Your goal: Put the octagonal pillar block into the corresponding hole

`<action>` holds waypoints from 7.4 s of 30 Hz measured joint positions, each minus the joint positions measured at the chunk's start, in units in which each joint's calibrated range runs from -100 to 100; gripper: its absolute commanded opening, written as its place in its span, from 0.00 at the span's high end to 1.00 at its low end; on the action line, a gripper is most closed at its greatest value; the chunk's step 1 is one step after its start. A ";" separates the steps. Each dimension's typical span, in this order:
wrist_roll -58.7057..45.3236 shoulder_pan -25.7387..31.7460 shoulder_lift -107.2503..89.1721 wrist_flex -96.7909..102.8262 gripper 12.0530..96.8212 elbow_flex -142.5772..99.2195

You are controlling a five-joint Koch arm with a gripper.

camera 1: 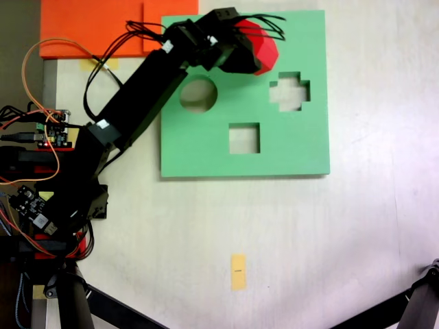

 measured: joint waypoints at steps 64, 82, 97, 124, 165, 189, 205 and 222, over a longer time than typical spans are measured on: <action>3.76 1.95 13.00 -3.43 0.75 1.76; 2.54 2.54 13.95 -3.52 0.75 2.16; 2.54 3.22 14.91 -3.72 0.76 1.96; 6.25 3.13 17.92 -4.01 0.70 2.25; -2.39 2.88 21.61 -4.50 0.70 3.72; -5.81 3.13 21.61 -6.95 0.70 3.92; -7.96 3.13 23.26 -8.13 0.70 4.31; -7.62 3.13 23.39 -8.22 0.70 4.41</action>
